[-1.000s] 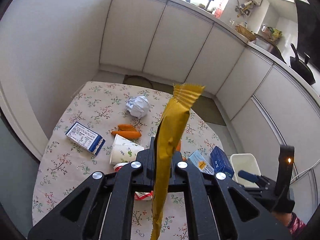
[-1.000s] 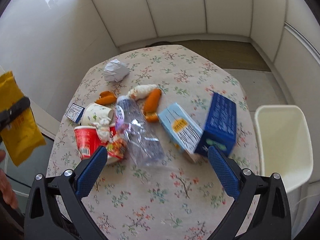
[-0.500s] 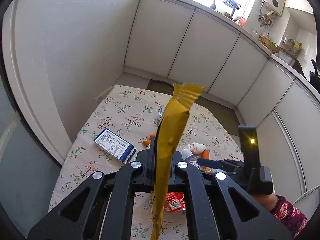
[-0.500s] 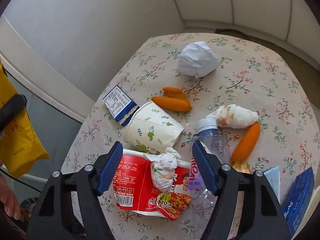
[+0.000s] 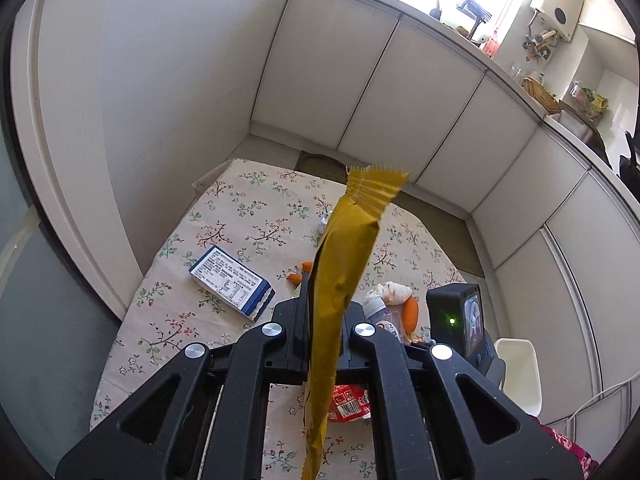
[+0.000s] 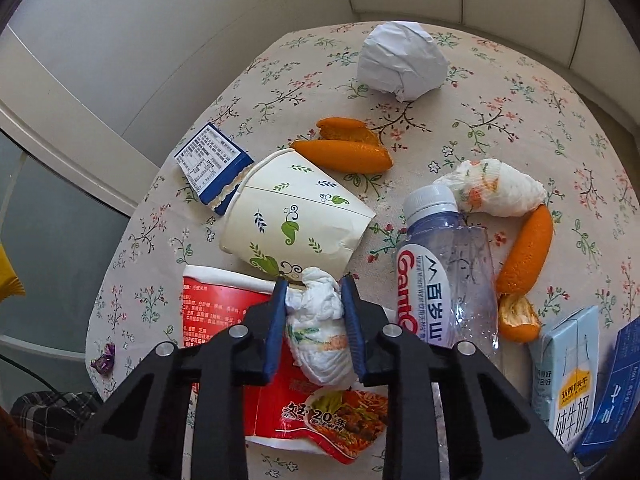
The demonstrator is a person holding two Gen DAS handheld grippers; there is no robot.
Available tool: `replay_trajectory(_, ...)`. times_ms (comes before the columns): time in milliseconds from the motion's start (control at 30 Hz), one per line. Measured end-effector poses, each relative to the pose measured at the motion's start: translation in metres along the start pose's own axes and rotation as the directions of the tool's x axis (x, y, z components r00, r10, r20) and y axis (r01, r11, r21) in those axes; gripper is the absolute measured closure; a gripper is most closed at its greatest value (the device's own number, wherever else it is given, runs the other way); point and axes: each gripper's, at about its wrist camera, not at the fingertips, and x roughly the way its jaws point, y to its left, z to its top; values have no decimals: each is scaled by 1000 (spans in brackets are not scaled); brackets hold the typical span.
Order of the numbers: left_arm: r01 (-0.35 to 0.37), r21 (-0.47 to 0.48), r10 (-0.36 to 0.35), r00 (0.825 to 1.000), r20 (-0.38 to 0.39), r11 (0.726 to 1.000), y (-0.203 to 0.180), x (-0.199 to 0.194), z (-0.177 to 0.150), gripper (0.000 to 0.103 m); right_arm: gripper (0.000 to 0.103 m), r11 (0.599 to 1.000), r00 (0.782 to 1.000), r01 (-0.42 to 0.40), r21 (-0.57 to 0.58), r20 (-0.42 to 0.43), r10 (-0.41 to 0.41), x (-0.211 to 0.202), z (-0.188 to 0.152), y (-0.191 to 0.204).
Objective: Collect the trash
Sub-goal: 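Carry tissue to the white bin, open right tool while left tool holds bag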
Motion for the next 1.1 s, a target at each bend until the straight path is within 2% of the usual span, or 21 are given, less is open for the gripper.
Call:
replay_trajectory(233, 26, -17, -26, 1000, 6, 1000, -9, 6, 0, 97, 78, 1000, 994, 22, 13, 106, -23, -39, -9, 3)
replay_trajectory(333, 44, -17, -44, 999, 25, 999, -18, 3, 0, 97, 78, 998, 983, 56, 26, 172, -60, -65, -10, 4)
replay_trajectory(433, 66, -11, -65, 996, 64, 998, -30, -4, 1, 97, 78, 994, 964, 88, 58, 248, -99, -97, -13, -2)
replay_trajectory(567, 97, 18, -98, 990, 106, 995, -51, -9, -1, 97, 78, 983, 924, 143, 112, 340, -173, -137, -20, -13)
replay_trajectory(767, 158, 59, -165, 976, 139, 986, -86, -12, -8, 97, 77, 952, 860, 224, 207, 418, -293, -185, -41, -40)
replay_trajectory(1000, 215, 110, -231, 960, 160, 970, -128, -5, -21, 97, 77, 885, 769, 303, 353, 458, -446, -237, -78, -85)
replay_trajectory(1100, 229, 138, -248, 958, 147, 964, -148, 4, -28, 97, 77, 851, 741, 325, 413, 447, -500, -253, -95, -106)
